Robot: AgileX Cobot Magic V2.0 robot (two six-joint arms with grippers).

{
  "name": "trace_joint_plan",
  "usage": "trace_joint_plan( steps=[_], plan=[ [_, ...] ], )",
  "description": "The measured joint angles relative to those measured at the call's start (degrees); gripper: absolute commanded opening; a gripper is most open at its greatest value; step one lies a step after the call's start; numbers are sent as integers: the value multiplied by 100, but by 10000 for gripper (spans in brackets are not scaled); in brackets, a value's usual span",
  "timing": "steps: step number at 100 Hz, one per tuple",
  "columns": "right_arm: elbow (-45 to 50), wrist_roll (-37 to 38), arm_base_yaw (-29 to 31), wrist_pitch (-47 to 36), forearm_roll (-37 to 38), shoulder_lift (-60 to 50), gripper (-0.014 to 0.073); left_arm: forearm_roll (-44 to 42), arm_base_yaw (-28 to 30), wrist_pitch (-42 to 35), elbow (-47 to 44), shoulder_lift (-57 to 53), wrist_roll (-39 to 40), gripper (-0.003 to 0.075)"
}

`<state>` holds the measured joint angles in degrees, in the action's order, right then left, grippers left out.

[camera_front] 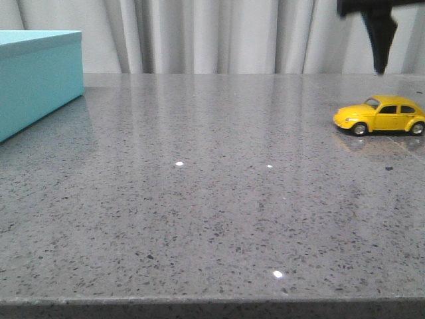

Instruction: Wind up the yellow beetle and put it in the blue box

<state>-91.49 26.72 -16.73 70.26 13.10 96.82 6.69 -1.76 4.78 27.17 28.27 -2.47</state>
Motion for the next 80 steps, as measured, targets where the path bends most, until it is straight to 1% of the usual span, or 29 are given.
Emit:
trace_joint_plan(
  steps=[14,39,80],
  plan=[
    [0,0,-135,63,-13,-435,498,0,0,0,0,0,0,391],
    [0,0,-312,85,-22,-605,498,0,0,0,0,0,0,391],
    [0,0,-599,-316,-56,-950,498,9,0,-37,0,0,0,391]
  ],
)
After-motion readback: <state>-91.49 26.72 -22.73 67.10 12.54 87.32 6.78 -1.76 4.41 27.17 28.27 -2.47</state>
